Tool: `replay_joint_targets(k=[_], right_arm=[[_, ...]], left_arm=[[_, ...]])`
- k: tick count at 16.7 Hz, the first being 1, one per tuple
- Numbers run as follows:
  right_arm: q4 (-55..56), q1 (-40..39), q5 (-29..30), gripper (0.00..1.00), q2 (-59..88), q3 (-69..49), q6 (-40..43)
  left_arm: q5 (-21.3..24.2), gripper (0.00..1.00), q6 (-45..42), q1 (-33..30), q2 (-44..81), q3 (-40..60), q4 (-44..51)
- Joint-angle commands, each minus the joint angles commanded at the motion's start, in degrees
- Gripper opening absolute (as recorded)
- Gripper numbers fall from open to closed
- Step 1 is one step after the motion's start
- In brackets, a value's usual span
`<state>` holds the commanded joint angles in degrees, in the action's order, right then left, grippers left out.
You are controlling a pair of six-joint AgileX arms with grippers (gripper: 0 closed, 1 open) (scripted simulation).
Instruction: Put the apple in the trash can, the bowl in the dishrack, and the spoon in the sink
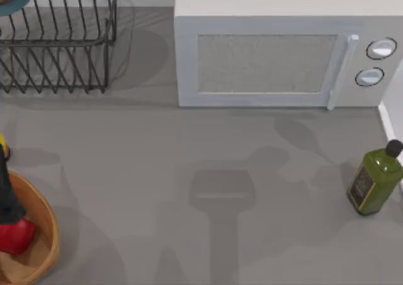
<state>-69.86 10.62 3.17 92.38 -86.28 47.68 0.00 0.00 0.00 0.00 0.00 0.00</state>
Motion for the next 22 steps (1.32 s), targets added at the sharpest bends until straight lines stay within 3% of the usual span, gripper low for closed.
replay_joint_targets(k=[6,10,16,22], right_arm=[[-7.76,0.26,-0.52,0.00,21.19,-37.29,0.23],[-12.93,-0.12,-1.43,0.00,37.25,-52.50,-0.32],[-20.44,-0.53,-2.01,0.00,55.00,-62.01,0.03],[-21.47,-0.61,-2.06,0.00,56.76,-63.09,0.20]], left_arm=[[0.00,1.00,0.00,0.00,0.00,0.00,0.00],[0.00,1.00,0.00,0.00,0.00,0.00,0.00],[0.00,1.00,0.00,0.00,0.00,0.00,0.00],[0.00,1.00,0.00,0.00,0.00,0.00,0.00]])
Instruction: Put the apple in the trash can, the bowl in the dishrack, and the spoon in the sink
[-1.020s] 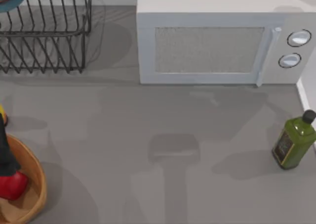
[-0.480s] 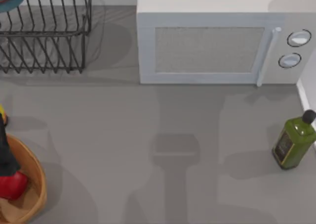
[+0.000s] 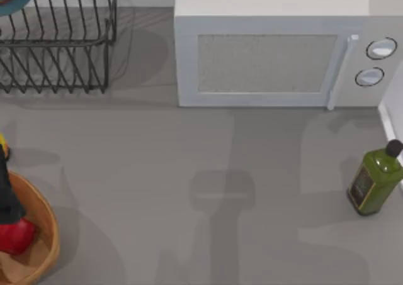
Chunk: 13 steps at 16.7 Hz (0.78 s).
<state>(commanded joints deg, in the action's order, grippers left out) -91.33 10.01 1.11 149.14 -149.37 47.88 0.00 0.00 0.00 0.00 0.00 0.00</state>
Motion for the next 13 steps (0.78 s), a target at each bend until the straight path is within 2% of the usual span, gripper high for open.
replay_joint_targets(k=[4,10,13], right_arm=[[2.27,0.22,0.02,0.00,-0.32,2.52,-0.16],[11.75,-0.33,-0.04,0.00,-2.23,14.12,-0.33],[12.38,-0.37,-0.04,0.00,-2.37,14.76,-0.35]], left_arm=[[0.00,1.00,0.00,0.00,0.00,0.00,0.00],[0.00,1.00,0.00,0.00,0.00,0.00,0.00],[0.00,1.00,0.00,0.00,0.00,0.00,0.00]])
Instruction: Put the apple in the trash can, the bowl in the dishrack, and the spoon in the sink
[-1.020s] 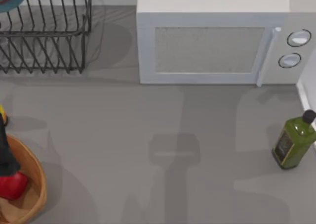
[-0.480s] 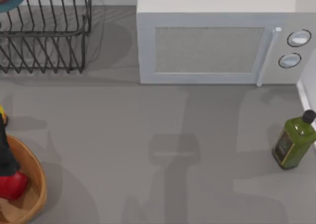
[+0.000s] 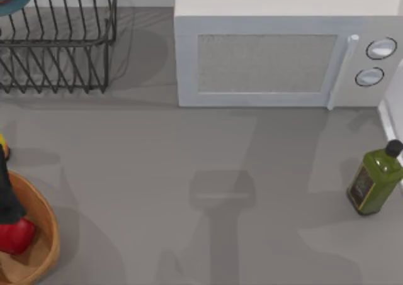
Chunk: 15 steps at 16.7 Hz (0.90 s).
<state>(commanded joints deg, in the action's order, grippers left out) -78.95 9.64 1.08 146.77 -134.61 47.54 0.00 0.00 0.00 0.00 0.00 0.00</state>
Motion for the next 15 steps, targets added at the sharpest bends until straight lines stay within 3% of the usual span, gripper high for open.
replay_joint_targets(k=[1,14,15], right_arm=[[0.00,0.00,0.00,0.00,0.00,0.00,0.00],[0.00,0.00,0.00,0.98,0.00,0.00,0.00],[0.00,0.00,0.00,1.00,0.00,0.00,0.00]], left_arm=[[0.00,1.00,0.00,0.00,0.00,0.00,0.00],[0.00,1.00,0.00,0.00,0.00,0.00,0.00],[0.00,1.00,0.00,0.00,0.00,0.00,0.00]])
